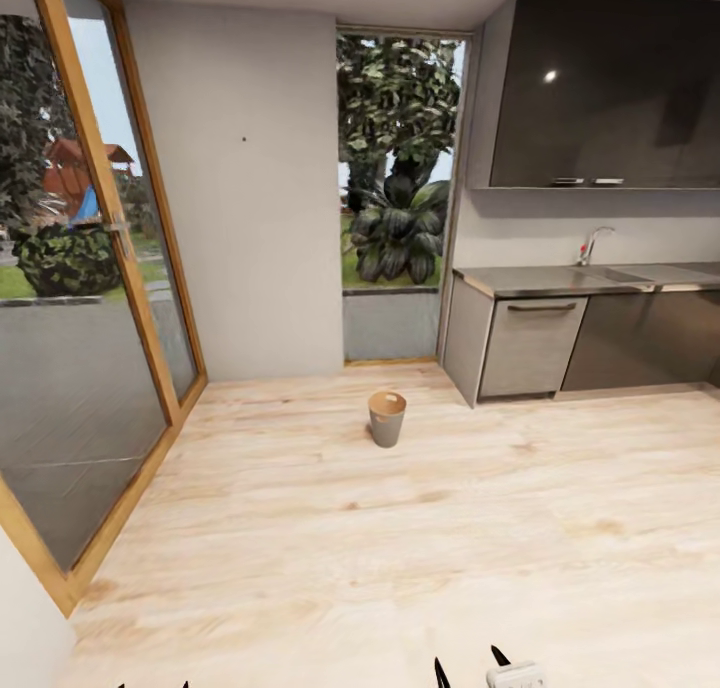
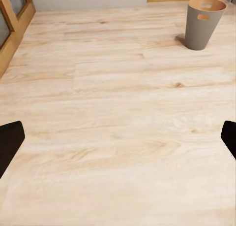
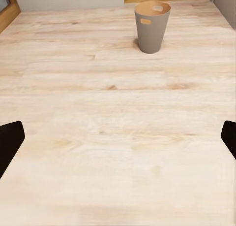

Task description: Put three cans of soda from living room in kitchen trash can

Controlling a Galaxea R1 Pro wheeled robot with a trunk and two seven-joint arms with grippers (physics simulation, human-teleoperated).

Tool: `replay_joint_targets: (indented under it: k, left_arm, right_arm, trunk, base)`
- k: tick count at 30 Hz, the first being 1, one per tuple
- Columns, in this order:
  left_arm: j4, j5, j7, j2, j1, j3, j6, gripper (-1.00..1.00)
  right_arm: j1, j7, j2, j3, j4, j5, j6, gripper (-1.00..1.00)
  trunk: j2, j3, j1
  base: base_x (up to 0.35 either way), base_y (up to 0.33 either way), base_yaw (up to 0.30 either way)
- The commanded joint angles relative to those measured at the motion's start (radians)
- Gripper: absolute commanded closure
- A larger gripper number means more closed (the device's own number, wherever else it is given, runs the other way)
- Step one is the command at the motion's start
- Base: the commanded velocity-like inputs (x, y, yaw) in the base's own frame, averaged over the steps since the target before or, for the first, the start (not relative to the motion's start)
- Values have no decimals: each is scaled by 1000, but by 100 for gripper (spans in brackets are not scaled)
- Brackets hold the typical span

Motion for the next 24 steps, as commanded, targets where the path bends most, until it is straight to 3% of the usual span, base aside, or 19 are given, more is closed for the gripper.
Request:
replay_joint_targets:
  k: [1,24]
  left_arm:
    - [0,0,0,0,0,0,0,-100]
    - [0,0,0,0,0,0,0,-100]
  right_arm:
    - [0,0,0,1,0,0,0,-100]
    - [0,1,0,4,2,1,0,-100]
  trunk:
    - [0,0,0]
    - [0,0,0]
  base:
    - [274,-163,0]
    - [273,-164,0]
